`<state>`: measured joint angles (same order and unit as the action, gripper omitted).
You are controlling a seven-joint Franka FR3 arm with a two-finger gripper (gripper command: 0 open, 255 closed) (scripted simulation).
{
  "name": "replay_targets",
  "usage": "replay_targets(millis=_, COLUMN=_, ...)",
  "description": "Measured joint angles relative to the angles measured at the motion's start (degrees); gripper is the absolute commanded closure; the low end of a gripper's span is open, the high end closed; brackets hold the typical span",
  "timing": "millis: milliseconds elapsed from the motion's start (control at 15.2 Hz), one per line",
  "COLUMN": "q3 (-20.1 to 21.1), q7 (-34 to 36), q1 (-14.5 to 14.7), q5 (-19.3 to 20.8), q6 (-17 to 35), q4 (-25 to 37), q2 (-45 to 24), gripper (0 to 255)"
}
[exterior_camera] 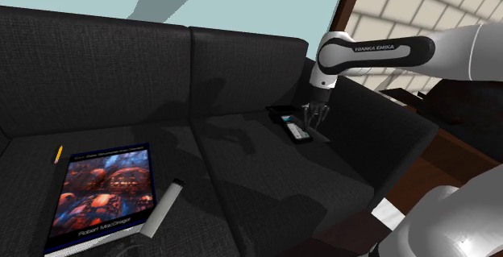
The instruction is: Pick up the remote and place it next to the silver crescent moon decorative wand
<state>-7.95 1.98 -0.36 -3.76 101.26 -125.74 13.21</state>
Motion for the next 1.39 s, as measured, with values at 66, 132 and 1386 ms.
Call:
replay_targets(millis=66, q3=0.83, q7=1.28, q1=0.67, q5=-0.54, q6=-0.11, q4=0.84, q2=-0.62, gripper=255)
replay_targets(millis=132, q3=1.59, q7=2.46, q1=1.29, q5=-1.06, q6=-0.18, q4=1.73, q2=-1.32, gripper=255)
replay_targets(millis=1386, q3=13.01, q7=23.9, q1=12.39, q5=-5.18, q6=-1.28, q4=28.76, q2=-24.37, gripper=255)
